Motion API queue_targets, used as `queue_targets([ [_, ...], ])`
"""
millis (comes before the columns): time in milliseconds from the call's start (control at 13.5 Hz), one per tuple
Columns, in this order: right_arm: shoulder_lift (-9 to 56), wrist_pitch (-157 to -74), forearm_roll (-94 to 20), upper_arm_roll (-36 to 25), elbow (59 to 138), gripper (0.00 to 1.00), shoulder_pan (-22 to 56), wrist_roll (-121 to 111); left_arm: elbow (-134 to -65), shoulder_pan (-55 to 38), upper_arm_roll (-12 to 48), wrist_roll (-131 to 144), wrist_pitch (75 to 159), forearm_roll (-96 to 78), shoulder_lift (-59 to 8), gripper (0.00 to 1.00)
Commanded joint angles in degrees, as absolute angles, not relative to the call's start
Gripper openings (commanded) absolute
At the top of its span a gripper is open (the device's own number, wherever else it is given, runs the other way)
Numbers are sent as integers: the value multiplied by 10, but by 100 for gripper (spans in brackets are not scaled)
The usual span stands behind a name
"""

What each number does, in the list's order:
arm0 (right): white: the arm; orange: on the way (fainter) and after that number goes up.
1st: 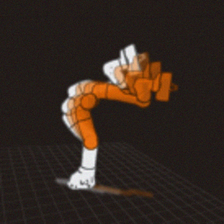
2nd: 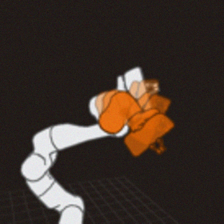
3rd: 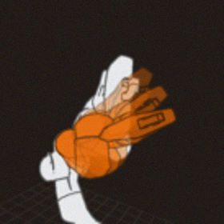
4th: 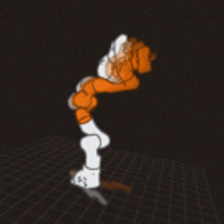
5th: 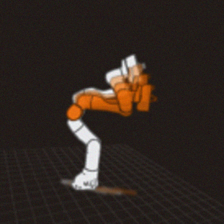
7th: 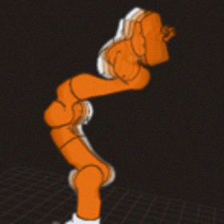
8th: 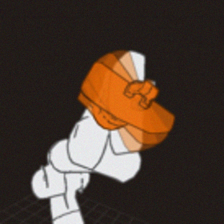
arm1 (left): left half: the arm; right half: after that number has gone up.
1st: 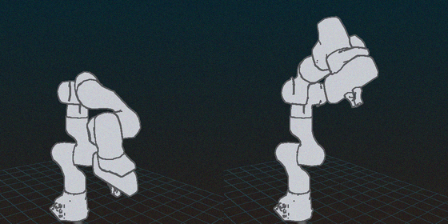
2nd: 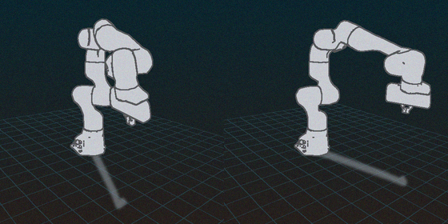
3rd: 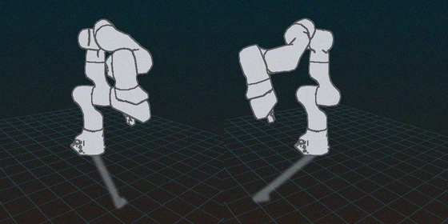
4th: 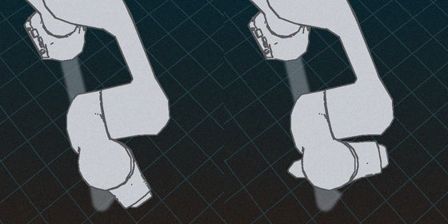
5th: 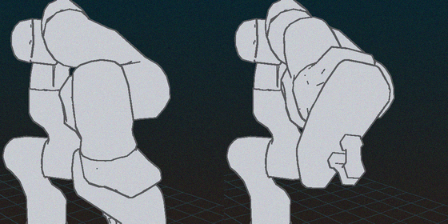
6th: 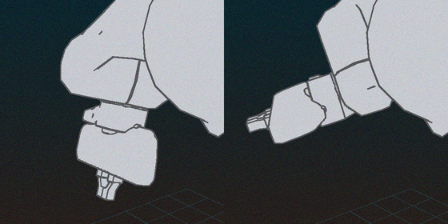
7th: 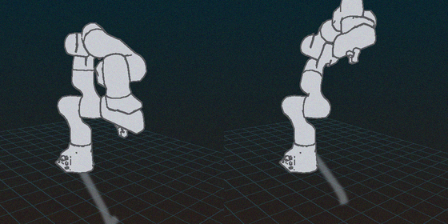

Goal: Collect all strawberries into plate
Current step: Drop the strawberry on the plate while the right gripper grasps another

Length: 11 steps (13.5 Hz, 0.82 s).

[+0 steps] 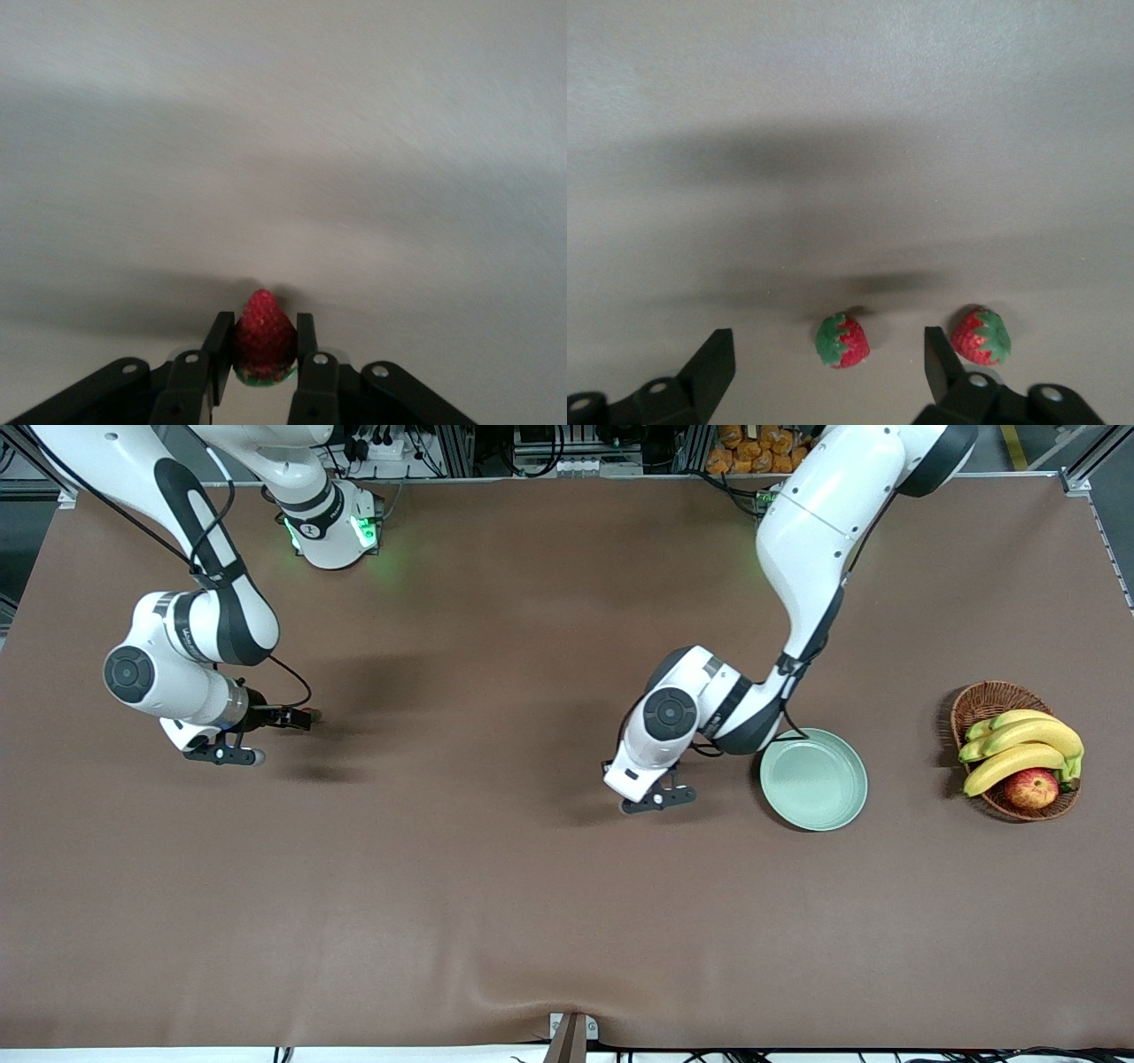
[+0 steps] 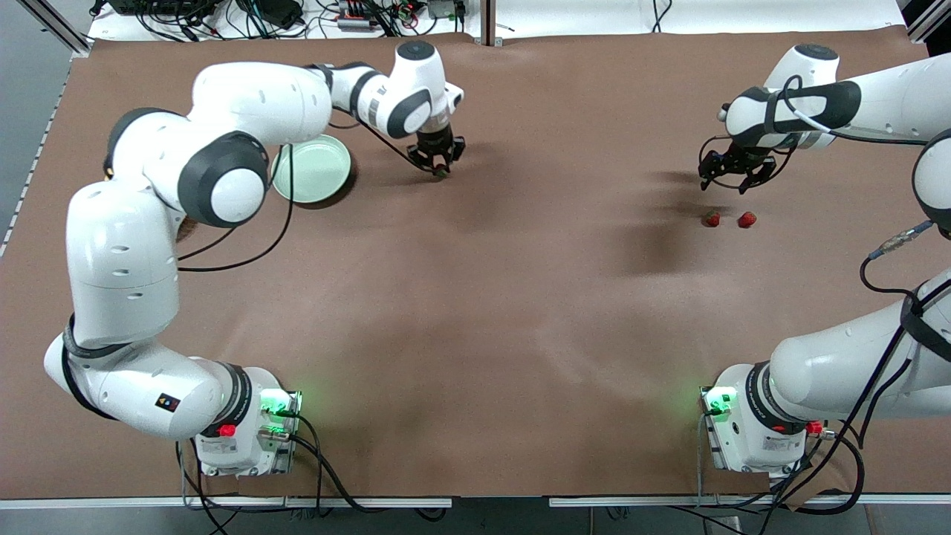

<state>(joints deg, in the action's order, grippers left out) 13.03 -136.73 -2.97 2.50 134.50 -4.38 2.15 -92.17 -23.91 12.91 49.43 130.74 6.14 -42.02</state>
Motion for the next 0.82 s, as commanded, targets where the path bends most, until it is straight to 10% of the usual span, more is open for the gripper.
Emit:
queue_targets([
  [0, 148, -1426, -18, 32, 1380, 86, -53, 15, -966, -194, 130, 489, 1226, 79, -329, 0],
  [445, 158, -1419, -22, 33, 1392, 67, -51, 20, -1059, -60, 131, 334, 1180, 143, -261, 0],
  [742, 157, -1410, -23, 33, 1395, 20, -52, 21, -1117, -10, 132, 280, 1272, 179, -274, 0],
])
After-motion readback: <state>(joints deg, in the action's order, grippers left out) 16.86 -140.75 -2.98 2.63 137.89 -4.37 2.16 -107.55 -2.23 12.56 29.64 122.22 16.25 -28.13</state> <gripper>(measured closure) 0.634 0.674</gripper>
